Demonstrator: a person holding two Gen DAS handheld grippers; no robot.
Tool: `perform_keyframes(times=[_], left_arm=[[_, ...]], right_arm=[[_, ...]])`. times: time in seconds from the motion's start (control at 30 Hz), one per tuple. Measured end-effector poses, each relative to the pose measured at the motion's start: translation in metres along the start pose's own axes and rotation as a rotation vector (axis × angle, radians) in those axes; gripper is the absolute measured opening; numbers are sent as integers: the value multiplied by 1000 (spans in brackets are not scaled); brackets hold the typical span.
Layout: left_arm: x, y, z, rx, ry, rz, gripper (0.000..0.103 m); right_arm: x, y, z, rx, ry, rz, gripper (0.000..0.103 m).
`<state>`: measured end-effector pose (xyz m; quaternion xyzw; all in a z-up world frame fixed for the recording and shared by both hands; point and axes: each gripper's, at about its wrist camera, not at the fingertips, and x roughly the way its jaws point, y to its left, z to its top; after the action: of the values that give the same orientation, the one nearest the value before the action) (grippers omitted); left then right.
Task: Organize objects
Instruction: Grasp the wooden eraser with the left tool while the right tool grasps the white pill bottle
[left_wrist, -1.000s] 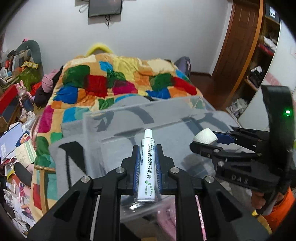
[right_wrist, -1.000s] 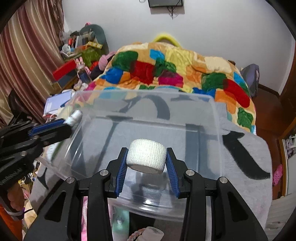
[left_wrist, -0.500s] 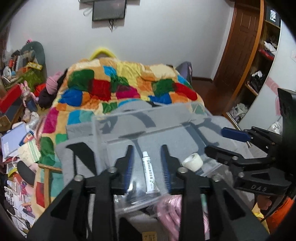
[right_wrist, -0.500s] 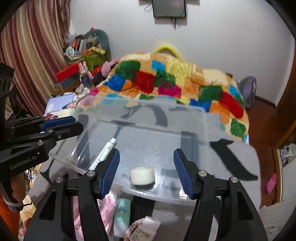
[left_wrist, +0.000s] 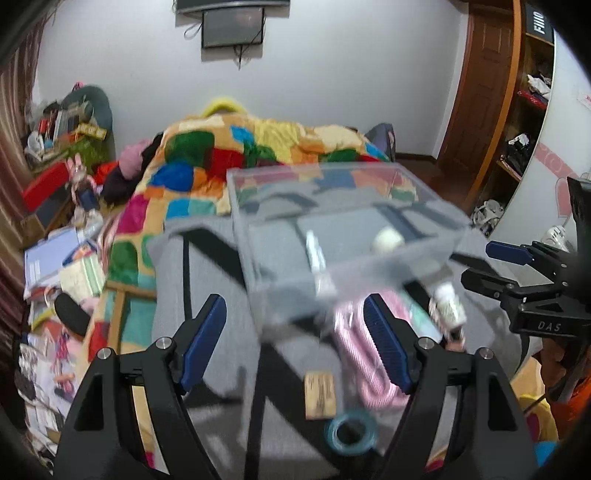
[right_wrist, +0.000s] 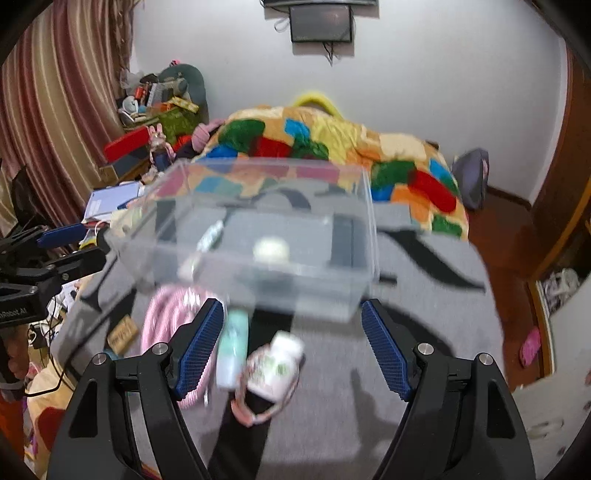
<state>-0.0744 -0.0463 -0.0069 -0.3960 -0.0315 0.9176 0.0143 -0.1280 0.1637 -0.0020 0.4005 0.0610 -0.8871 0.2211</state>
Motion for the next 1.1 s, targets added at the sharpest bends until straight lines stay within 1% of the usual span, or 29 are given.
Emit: perform_keyframes(times=[0.1,0.17,0.2,0.27,0.3,0.33,0.43,0.5,0.57,0.63,0.7,0.73,0.93,1.1], left_arm=[[5,-2,-18,-10,29,4,75],[9,-3,-29,-6,50,9,63],[14,-3,-35,-10,71,3,61],[19,-3,-44,-22,104,-14,50],[21,-3,-47,-26,120,-21,48],[23,-3,-49,-28,129,-27,47],[28,-8,-56,-26,148,-38,47],[28,-11,-59,-28,138,-34,47],[30,-10,-58,-37,143,-39,47],[30,-13,-59,-27,137,-34,46],[29,-16,-60,-5,127,-38,36],[29,-18,-60,3,128,-44,25],[29,-14,-55,4,124,-43,24],[10,-5,-37,-20,58,-50,24]], right_arm=[[5,-4,-15,37,27,23,72],[8,-5,-24,63,42,39,61],[11,-7,-27,75,52,47,58],[15,-10,-32,104,68,58,48],[18,-11,-34,117,75,62,46],[22,-12,-35,132,86,66,43],[28,-12,-37,150,102,96,41],[30,-10,-38,139,106,96,37],[33,-5,-39,125,120,103,31],[35,-4,-41,123,122,103,28],[33,-6,-42,126,110,97,28],[30,-7,-41,125,98,91,28],[7,-9,-33,109,22,75,27],[-13,-15,-21,122,-43,86,27]])
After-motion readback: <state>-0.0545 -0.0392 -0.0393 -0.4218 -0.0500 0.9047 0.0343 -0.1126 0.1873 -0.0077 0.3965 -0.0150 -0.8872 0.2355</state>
